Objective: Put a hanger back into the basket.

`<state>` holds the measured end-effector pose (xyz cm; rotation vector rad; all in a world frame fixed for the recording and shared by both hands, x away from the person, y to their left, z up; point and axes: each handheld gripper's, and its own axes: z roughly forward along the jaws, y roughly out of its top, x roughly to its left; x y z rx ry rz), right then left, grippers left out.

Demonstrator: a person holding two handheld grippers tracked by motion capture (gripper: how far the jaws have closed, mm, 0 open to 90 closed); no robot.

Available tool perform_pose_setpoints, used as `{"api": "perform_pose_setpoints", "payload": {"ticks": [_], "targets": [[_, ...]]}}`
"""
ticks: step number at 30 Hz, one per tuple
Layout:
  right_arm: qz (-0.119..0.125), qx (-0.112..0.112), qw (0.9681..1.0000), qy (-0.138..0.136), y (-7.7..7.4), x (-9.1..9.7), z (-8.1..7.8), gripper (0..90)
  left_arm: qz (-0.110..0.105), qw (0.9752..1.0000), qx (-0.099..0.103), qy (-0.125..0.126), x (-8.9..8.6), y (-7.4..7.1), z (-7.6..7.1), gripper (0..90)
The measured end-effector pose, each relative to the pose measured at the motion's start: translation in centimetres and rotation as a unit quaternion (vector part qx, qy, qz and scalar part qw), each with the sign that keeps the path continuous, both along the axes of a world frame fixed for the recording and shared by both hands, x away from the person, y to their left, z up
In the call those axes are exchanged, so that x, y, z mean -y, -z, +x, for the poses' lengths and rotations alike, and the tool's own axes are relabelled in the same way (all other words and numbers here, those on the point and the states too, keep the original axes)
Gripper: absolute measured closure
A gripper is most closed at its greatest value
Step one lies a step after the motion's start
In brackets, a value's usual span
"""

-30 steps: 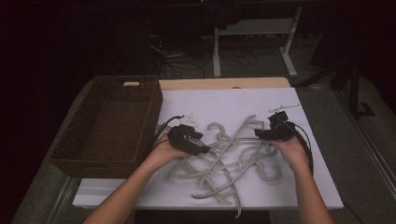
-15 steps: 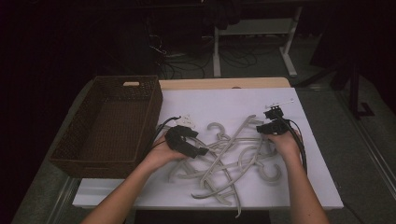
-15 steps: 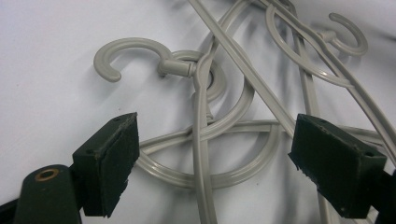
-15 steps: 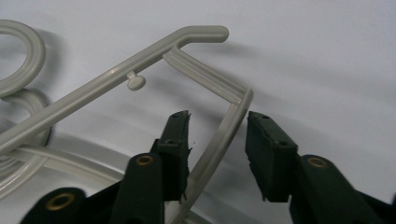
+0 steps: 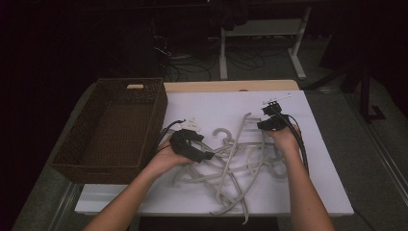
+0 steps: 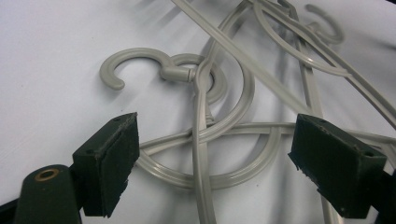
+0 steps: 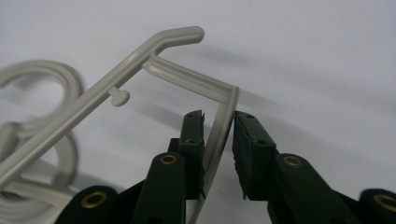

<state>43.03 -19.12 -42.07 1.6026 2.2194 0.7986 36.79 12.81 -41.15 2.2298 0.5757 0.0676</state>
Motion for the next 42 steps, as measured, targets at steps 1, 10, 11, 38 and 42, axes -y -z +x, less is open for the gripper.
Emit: {"api": "perform_pose_setpoints", "payload": {"ticks": [1,10,11,38,42], "targets": [[-0.001,-0.001,1.0000,-0.003,-0.2,-0.4,0.3,74.1,-0.001,1.0000,0.000,0.000,0.0,0.0,0.0,15.1],[-0.017,0.016,0.9976,-0.066,-1.5,-5.3,2.7,80.7,-0.003,1.0000,0.003,-0.001,-0.1,-0.1,0.0,15.1],[-0.020,0.018,0.9969,-0.074,-1.7,-6.0,2.9,80.6,-0.003,1.0000,0.003,-0.002,-0.1,-0.1,-0.1,15.1],[-0.022,-0.022,0.9990,-0.033,1.2,-2.9,0.2,75.0,0.005,1.0000,0.003,0.005,0.3,0.2,-0.3,15.1],[-0.017,-0.015,0.9990,-0.037,1.0,-3.3,0.5,76.5,0.003,1.0000,0.004,0.003,0.2,0.2,-0.2,15.1]]}}
